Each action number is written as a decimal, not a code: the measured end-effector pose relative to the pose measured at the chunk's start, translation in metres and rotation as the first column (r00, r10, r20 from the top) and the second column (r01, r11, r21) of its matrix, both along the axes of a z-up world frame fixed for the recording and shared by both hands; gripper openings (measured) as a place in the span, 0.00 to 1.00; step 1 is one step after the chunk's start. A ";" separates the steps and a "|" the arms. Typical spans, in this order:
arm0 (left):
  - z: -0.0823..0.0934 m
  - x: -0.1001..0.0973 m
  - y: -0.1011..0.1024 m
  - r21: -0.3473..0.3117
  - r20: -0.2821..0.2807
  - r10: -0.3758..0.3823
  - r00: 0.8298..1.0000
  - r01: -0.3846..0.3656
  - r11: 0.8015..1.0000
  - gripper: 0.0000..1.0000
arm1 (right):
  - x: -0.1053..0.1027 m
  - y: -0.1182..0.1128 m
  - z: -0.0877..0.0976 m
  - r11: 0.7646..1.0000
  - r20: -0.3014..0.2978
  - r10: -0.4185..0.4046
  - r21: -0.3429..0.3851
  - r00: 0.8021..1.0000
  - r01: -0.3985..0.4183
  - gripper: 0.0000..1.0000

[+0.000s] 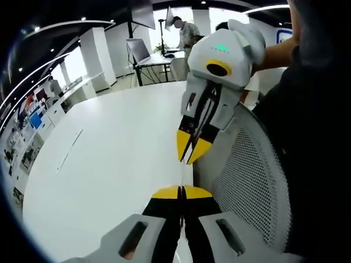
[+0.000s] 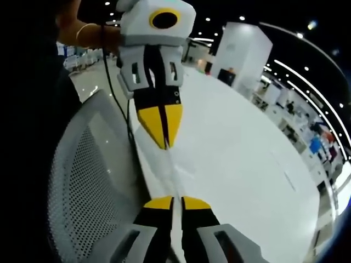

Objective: Open the resealable bag by pulling the two sides of the seal apart until the entire bag opening is separated and visibly accessible.

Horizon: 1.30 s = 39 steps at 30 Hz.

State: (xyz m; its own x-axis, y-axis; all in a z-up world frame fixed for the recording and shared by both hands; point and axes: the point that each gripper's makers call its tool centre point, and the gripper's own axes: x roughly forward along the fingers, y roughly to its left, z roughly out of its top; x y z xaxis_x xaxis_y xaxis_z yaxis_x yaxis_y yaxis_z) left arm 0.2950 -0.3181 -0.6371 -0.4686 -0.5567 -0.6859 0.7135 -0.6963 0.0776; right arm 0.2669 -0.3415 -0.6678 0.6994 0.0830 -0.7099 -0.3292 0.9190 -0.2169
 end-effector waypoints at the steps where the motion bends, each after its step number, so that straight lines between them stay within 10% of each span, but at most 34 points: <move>1: 0.000 0.000 0.000 -0.001 0.000 0.000 1.000 0.000 1.000 0.00 | 0.000 0.000 0.000 1.000 -0.001 0.000 0.000 1.000 0.000 0.00; 39: 0.011 0.004 -0.017 -0.009 -0.023 0.078 0.997 -0.079 0.997 0.11 | 0.007 0.008 -0.002 0.987 -0.031 0.110 -0.113 0.993 -0.113 0.00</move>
State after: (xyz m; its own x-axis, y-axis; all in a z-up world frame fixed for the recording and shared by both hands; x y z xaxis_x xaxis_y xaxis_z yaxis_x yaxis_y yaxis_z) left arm 0.2990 -0.3348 -0.6262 -0.4385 -0.5988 -0.6702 0.7676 -0.6374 0.0673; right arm 0.2741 -0.3338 -0.6695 0.6727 0.0771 -0.7358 -0.4347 0.8460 -0.3087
